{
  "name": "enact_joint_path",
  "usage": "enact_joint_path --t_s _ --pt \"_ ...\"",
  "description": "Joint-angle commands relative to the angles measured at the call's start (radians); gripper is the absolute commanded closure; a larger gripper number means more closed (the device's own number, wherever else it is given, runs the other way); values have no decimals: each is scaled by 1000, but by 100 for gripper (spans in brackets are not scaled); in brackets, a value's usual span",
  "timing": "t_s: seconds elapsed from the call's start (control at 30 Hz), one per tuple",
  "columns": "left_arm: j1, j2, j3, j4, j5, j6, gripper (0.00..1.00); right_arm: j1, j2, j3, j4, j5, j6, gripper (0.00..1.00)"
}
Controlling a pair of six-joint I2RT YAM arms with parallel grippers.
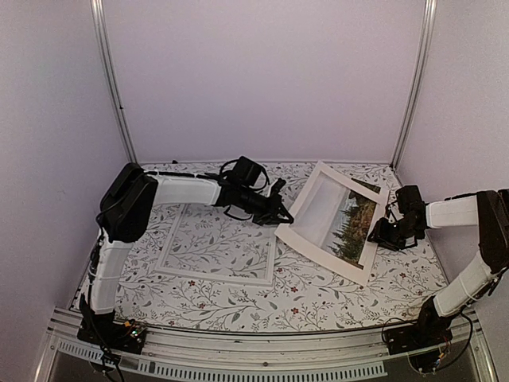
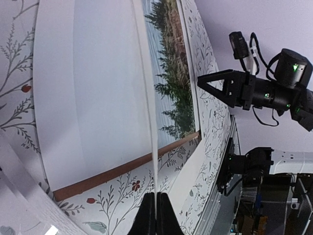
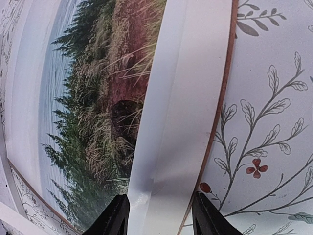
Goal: Put the photo into the frame
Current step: Pick up the mat board from the photo, then place the mat board on the glass panel.
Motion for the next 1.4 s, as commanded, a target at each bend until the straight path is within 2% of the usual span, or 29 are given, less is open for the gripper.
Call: enact_joint_path --t_s 0.0,0.2,0.43,0.5,0.77,0.97,1.07,1.17,1.37 --pt "10 -101 -10 -10 -23 33 100 11 -25 7 -71 -3 -17 53" --pt "7 -207 -111 47 -26 30 100 11 -128 91 -144 -40 -32 50" --pt "11 -348 -226 57 -72 27 100 10 -265 220 -182 -265 -21 31" --pt "17 -399 -262 46 -91 31 100 11 -302 252 -192 -289 -8 29" --pt "118 -655 -452 -129 -161 104 100 10 -318 269 -216 -279 -7 29" --pt "295 -858 -616 -273 -185 189 100 11 -275 221 -173 -279 -5 30" --pt "367 -890 -648 -381 -204 258 100 10 -244 207 -156 -273 -6 30" --pt "416 -897 -678 -411 -214 294 100 10 -216 193 -133 -283 -6 31" --pt "439 -862 -667 -468 -276 348 100 11 -191 168 -103 -286 -3 31"
